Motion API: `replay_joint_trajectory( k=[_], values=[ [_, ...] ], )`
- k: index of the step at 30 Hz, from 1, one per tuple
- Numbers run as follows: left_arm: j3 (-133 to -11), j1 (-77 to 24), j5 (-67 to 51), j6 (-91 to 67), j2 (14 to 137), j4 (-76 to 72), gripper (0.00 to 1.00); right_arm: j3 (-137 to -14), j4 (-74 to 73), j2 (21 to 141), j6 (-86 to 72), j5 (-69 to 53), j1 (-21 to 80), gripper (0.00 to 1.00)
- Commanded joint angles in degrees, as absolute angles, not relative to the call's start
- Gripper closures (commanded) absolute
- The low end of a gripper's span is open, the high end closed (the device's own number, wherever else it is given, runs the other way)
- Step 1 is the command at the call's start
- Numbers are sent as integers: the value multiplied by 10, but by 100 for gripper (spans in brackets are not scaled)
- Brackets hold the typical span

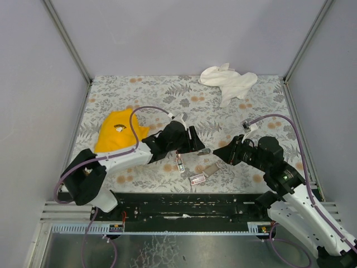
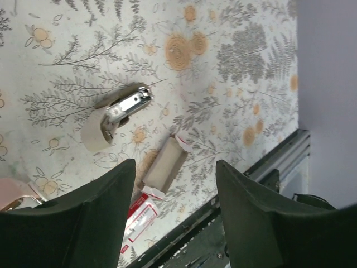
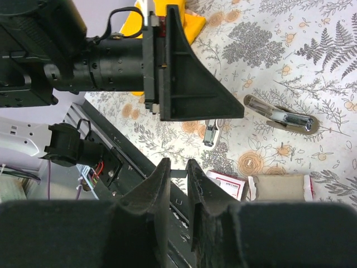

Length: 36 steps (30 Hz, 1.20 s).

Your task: Load the staples into the stapler

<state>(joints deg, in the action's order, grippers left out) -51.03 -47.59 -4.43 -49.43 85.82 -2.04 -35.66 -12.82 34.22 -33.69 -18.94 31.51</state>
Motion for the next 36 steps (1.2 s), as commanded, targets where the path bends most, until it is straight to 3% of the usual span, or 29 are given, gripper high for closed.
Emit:
replay_joint_trajectory(
  k=[1,27,32,36],
  values=[
    [-537,-486,-3,-471,892,26,43,-372,-125,338,-315,-177,319,80],
    [-542,-484,58,-471,964,-5,44,-371,-108,348,-321,-191,319,79],
    [-548,-476,54,-466,977,-18,48,-371,-105,350,-322,-190,319,79],
    [-566,-471,53,-451,991,-13,61,-370,-103,353,-323,-189,319,79]
  ],
)
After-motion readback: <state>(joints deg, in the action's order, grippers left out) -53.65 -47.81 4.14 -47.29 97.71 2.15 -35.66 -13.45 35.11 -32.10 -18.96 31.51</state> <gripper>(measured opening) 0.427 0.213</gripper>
